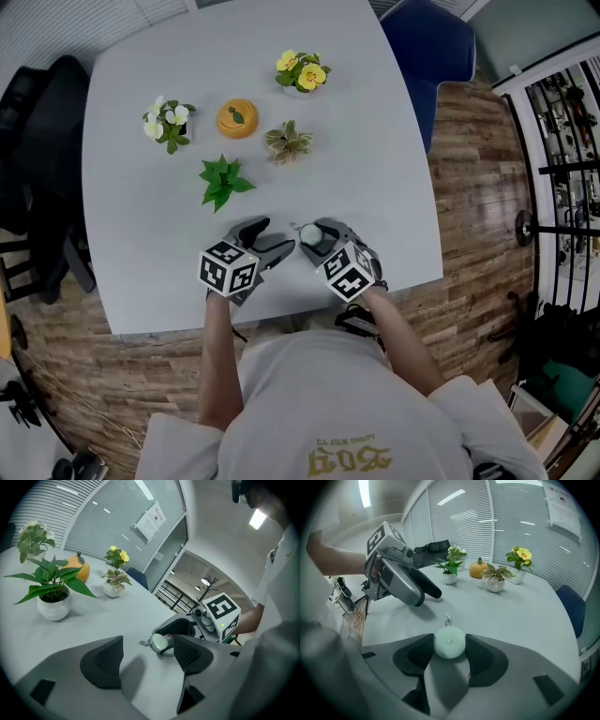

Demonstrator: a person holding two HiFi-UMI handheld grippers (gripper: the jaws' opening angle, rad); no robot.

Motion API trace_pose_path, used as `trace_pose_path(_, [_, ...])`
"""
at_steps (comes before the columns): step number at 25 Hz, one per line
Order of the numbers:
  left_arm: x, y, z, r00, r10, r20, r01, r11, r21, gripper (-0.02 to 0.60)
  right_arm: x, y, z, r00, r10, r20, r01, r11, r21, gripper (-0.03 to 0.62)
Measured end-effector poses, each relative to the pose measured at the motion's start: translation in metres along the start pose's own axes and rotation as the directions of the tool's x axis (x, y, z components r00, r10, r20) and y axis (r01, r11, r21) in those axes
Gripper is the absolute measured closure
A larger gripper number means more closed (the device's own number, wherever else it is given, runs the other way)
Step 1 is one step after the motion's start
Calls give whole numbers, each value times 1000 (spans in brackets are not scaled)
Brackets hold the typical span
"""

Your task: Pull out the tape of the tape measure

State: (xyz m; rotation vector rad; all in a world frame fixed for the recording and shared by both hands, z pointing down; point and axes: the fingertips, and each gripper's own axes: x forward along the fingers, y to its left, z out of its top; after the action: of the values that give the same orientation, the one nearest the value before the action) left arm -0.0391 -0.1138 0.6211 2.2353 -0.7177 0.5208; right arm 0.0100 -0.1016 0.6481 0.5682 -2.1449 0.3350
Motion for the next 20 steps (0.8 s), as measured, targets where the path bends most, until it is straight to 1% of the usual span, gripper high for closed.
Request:
trace_pose_path(2, [-2, 0, 2, 1000, 0, 12, 1, 1000, -8, 262, -2, 0, -1, 1000, 11, -9, -11, 1000, 11, 367])
trace_pose_path(4, [-3, 0, 1, 1000, -1, 11, 2, 1000, -7, 262, -5, 0, -2, 1000, 27, -1, -27, 999, 46, 367])
trace_pose_path(8, [-4, -6, 0, 999, -34, 11, 34, 999, 7, 262, -9, 1, -4, 999, 49, 20, -51, 994, 101, 368])
trace_pose_path(10, [-3, -7, -1, 999, -37, 9, 37, 999, 8, 262, -10, 1, -4, 998, 59, 30, -62, 991, 120, 368])
trace_pose_path(15, [-1, -9, 0, 999, -43, 11, 43, 999, 10, 262, -17, 5, 4, 986, 137, 91, -151, 973, 176, 367])
trace_pose_path(20, [-7, -16, 8, 997, -59, 47, 59, 998, 0, 262, -29, 7, 14, 978, 166, 129, -190, 960, 205, 367])
